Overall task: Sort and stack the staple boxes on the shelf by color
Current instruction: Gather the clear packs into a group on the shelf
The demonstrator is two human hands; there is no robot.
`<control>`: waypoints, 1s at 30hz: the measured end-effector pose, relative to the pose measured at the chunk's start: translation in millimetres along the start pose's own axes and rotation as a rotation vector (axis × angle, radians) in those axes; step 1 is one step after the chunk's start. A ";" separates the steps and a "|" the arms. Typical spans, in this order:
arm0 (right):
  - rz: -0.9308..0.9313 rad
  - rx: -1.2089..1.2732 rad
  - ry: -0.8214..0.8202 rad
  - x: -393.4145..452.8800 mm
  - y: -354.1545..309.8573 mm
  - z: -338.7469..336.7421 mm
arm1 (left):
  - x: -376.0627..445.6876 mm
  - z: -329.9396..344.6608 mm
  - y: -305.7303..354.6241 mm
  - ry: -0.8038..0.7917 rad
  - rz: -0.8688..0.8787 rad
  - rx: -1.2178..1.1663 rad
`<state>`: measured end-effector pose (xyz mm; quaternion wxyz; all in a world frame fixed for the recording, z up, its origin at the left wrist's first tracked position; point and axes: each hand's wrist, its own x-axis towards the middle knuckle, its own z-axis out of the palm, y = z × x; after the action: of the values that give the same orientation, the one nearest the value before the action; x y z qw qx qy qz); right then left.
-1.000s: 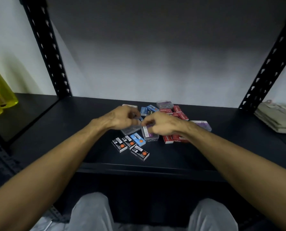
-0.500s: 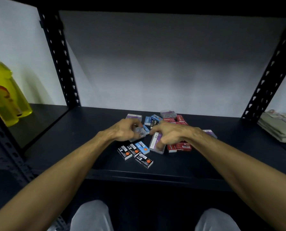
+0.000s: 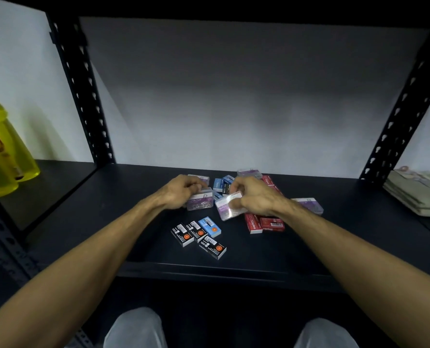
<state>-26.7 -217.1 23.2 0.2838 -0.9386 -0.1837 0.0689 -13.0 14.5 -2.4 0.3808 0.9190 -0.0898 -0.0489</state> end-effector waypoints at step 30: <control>0.029 -0.035 0.015 18.5 -0.1 11.9 | 4.0 -28.7 -30.0 -0.109 0.015 0.042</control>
<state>-12.4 -203.9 13.0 0.2678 -0.9464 -0.1693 0.0629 -0.7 54.3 -3.6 0.3562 0.9221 -0.1184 -0.0942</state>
